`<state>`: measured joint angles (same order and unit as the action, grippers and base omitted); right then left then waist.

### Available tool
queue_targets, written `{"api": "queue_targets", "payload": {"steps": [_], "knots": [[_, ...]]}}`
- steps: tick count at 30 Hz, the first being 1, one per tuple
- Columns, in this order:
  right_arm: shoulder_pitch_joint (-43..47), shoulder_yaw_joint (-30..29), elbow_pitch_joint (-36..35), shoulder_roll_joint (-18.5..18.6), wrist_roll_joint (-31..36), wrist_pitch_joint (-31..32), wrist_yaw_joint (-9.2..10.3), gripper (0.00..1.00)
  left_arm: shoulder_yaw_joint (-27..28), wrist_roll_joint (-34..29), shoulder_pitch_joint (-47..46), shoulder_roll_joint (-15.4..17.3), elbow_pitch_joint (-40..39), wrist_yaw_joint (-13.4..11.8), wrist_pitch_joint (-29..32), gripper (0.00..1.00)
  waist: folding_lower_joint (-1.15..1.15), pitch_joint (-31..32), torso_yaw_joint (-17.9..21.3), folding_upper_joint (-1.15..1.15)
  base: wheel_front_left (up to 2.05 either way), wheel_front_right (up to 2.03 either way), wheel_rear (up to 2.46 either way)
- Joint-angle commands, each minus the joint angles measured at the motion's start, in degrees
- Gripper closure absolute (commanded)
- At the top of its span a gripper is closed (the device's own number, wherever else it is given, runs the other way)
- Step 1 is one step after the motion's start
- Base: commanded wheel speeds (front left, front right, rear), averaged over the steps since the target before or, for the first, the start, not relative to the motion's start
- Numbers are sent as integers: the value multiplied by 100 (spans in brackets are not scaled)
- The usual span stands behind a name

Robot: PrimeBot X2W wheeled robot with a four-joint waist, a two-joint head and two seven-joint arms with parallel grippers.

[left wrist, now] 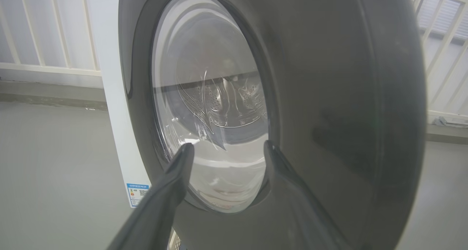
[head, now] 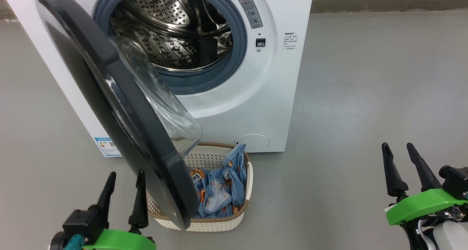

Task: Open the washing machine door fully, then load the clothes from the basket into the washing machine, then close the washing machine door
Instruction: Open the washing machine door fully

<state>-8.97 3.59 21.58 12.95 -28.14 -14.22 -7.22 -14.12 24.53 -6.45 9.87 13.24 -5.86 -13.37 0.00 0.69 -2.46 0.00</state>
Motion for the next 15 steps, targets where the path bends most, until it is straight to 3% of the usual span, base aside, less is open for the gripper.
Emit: {"api": "queue_targets", "payload": {"steps": [1,2,9,15], "knots": [[-171,85,-115,76,86,-70,-26,0,177,-61,-139,143,-184,-37,-39,70,0,0,2,0,0,0,0],[-170,82,-115,72,86,-70,-26,0,175,-58,-142,146,-195,-40,-39,100,0,1,1,0,0,0,0],[-147,39,-123,62,85,-73,-26,0,197,-68,-190,163,-484,-53,-75,100,0,20,-21,0,0,0,0],[-138,45,-130,60,63,-74,-26,0,265,-75,-288,141,-1215,-74,-114,100,0,32,-55,0,0,0,0]]}}
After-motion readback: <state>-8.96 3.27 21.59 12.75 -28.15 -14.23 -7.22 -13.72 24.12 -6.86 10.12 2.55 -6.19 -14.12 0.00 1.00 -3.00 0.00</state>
